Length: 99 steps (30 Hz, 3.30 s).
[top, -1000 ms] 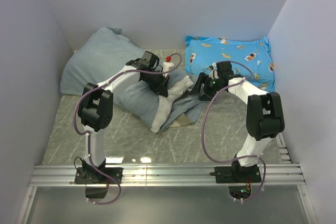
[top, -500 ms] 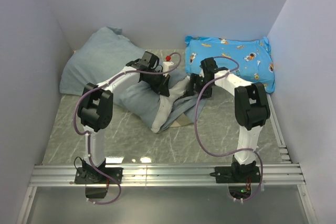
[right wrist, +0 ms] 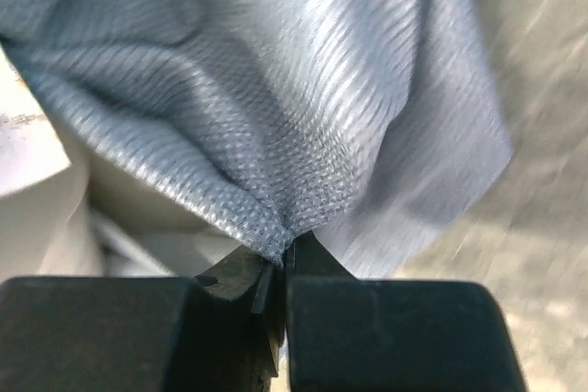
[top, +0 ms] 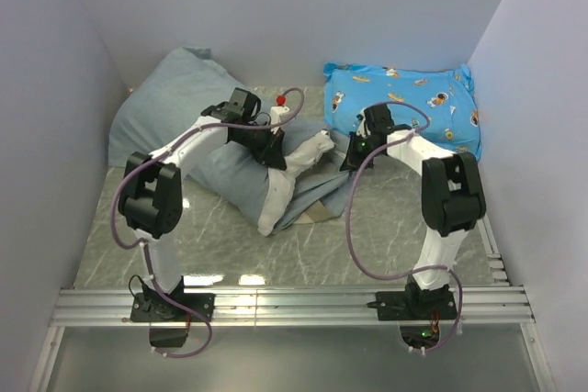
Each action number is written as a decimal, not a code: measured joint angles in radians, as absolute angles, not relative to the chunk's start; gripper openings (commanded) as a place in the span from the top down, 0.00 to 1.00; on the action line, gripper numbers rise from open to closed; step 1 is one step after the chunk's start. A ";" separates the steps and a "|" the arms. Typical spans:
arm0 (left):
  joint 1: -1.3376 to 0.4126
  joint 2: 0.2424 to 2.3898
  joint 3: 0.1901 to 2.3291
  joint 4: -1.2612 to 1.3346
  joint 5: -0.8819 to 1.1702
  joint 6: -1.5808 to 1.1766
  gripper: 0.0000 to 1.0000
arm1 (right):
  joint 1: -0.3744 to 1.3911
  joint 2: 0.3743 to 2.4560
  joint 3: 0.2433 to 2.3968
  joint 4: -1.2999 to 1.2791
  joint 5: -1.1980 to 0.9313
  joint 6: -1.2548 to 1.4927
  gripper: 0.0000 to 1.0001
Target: Put the pillow into the pillowcase
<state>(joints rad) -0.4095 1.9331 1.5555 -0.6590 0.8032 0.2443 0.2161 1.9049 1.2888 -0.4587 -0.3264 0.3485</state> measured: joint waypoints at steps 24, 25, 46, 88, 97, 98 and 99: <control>-0.650 1.881 1.655 -0.478 0.407 0.342 0.54 | 0.212 1.676 1.152 -0.303 -0.693 0.373 1.00; -0.649 1.914 1.657 -0.476 0.403 0.347 0.67 | 0.212 1.672 1.151 -0.303 -0.694 0.374 1.00; -0.573 1.874 1.377 -0.397 0.567 0.418 1.00 | 0.197 1.529 1.150 -0.311 -0.754 0.413 1.00; -0.739 1.499 1.296 -0.624 0.289 0.500 0.10 | 0.206 1.994 1.650 -0.554 -0.825 0.224 0.72; -0.818 1.650 1.212 -0.480 0.088 0.726 0.21 | 0.210 1.921 1.490 -0.641 -0.753 0.211 0.50; -0.821 1.673 1.213 -0.459 0.064 0.737 0.24 | 0.209 1.919 1.470 -0.653 -0.739 0.211 0.50; -0.823 1.695 1.217 -0.443 0.047 0.740 0.38 | 0.207 1.915 1.451 -0.664 -0.723 0.211 0.50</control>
<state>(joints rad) -0.8227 1.6951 1.2175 -0.4435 0.0471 0.7399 0.2073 1.9148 1.4509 -0.6640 -0.7231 0.2108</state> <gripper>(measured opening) 0.782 0.497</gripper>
